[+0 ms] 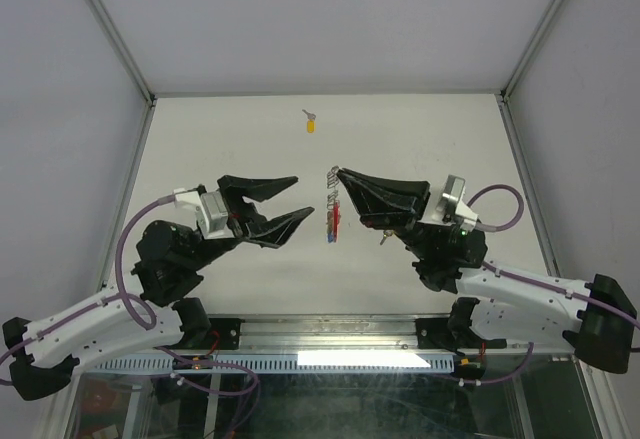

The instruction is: Put the keys on the keyring

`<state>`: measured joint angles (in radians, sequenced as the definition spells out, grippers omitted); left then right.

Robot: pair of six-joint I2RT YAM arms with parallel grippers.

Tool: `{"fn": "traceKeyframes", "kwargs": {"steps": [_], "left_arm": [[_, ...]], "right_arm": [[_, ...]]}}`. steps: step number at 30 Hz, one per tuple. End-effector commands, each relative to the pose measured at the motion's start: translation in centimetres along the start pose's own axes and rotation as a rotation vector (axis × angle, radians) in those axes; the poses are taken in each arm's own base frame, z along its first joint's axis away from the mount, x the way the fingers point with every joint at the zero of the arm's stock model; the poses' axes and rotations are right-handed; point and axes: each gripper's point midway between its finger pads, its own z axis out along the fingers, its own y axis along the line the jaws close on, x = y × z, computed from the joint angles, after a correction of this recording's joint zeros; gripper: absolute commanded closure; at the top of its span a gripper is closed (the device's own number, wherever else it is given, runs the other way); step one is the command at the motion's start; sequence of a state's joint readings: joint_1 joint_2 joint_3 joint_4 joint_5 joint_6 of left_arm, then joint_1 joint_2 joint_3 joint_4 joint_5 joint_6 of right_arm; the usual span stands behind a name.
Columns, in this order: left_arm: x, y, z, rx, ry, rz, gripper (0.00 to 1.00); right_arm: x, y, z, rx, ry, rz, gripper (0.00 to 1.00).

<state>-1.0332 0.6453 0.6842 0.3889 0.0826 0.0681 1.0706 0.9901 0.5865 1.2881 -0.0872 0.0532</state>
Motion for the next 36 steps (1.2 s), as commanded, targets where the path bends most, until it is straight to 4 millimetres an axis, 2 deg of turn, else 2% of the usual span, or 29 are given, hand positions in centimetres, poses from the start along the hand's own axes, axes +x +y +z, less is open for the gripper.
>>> {"fn": "traceKeyframes", "kwargs": {"steps": [1,10,14,17,20,25,31,36], "left_arm": [[-1.6,0.7,1.3,-0.035,-0.032,0.001,0.41],[-1.9,0.7,2.8,-0.036,-0.055,-0.018,0.27],[-1.2,1.8,2.8,-0.103,-0.046,-0.014,0.24],[0.0,3.4,2.7,-0.195,-0.027,0.007,0.28],[0.8,4.0,3.0,-0.229,-0.008,0.025,0.32],[1.9,3.6,4.0,-0.203,0.020,0.042,0.38],[1.9,2.8,4.4,-0.176,0.018,0.045,0.37],[1.9,3.1,4.3,-0.190,0.024,0.052,0.50]], "right_arm": [[-1.3,-3.6,1.1,0.199,0.021,-0.107,1.00],[-0.8,-6.4,1.1,0.383,0.075,-0.194,1.00],[-0.9,-6.5,1.2,0.390,0.069,-0.192,1.00],[-0.9,-6.1,1.4,0.374,0.064,-0.173,1.00],[-1.0,-5.5,1.6,0.350,0.057,-0.156,1.00],[-1.3,-5.0,1.8,0.327,0.049,-0.134,1.00],[-1.0,-5.1,1.7,0.338,0.067,-0.128,1.00],[-0.9,-4.9,1.7,0.332,0.066,-0.120,1.00]]}}
